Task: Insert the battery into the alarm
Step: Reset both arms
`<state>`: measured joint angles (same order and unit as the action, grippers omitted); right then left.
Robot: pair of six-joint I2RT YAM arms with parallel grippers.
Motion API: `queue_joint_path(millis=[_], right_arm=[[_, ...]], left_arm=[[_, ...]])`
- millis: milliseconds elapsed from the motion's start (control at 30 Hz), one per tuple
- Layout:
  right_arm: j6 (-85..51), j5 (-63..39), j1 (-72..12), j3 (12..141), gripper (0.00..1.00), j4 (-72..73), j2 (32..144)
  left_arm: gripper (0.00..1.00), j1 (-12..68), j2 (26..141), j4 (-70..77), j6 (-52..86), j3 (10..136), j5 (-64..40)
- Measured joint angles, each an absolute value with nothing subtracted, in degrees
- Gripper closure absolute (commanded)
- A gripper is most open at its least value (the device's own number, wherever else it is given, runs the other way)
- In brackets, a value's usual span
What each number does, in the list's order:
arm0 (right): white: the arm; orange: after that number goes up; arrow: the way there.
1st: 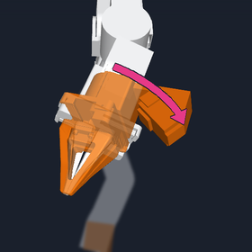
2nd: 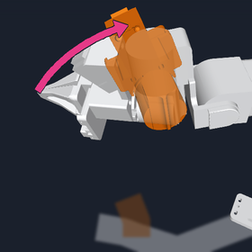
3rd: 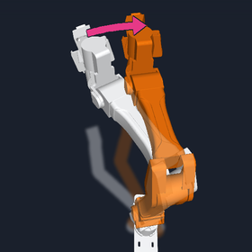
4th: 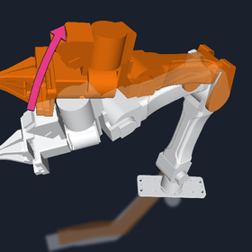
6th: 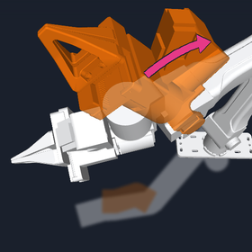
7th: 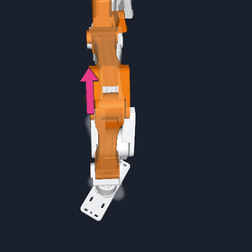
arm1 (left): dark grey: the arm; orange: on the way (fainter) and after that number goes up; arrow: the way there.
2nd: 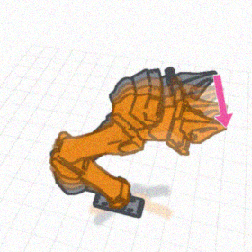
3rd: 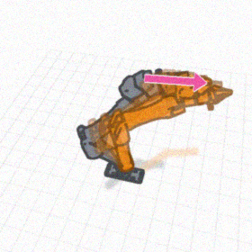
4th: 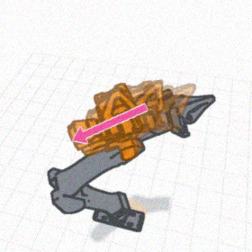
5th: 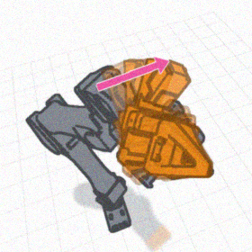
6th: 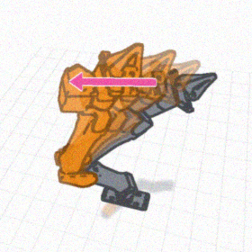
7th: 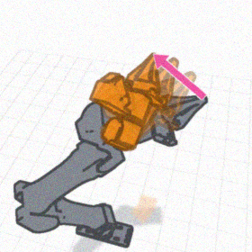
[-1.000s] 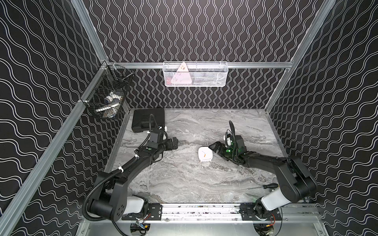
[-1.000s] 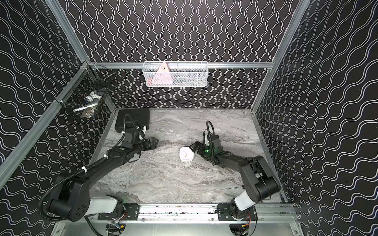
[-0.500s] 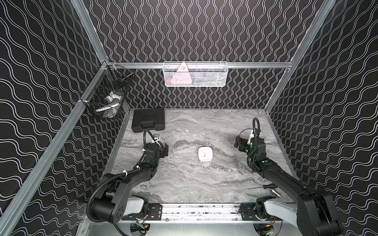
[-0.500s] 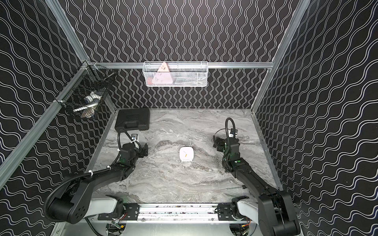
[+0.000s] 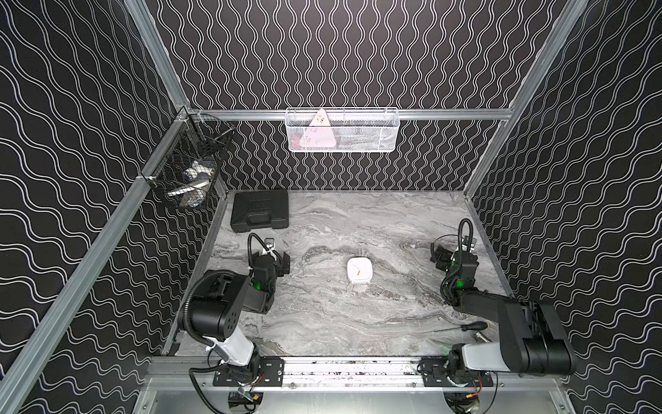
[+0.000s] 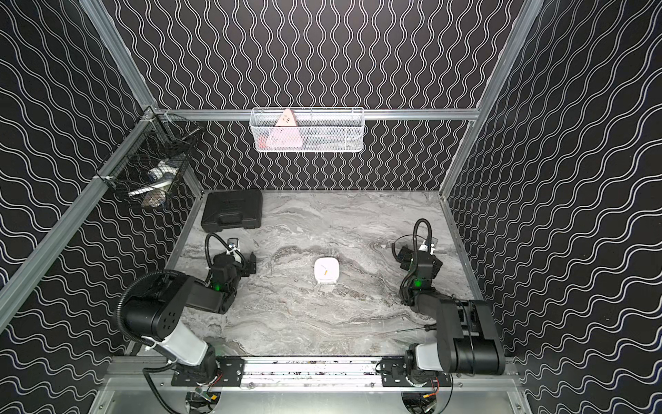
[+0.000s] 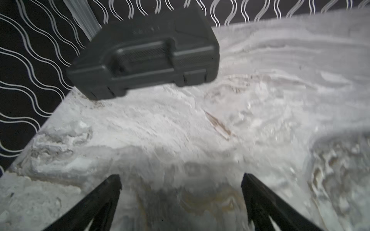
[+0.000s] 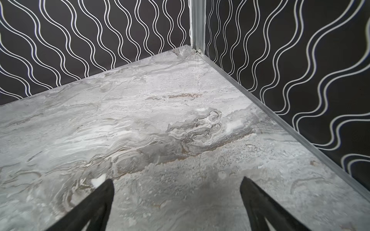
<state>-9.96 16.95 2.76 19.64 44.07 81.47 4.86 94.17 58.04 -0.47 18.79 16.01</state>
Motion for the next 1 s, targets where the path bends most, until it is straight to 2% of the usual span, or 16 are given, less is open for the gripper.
queue_joint_path(millis=[167,433,1000], right_arm=[[-11.11,11.07,6.17,20.05,0.01,48.58,88.36],[-9.13,1.87,6.13,20.99,0.01,52.47,94.74],[-7.68,2.74,4.23,22.35,0.01,54.72,94.98]], left_arm=[[0.01,4.08,94.43,58.46,0.56,19.92,15.35],[0.01,4.03,94.54,58.65,1.41,19.97,15.35],[0.01,4.05,94.54,58.67,1.54,19.97,15.35]])
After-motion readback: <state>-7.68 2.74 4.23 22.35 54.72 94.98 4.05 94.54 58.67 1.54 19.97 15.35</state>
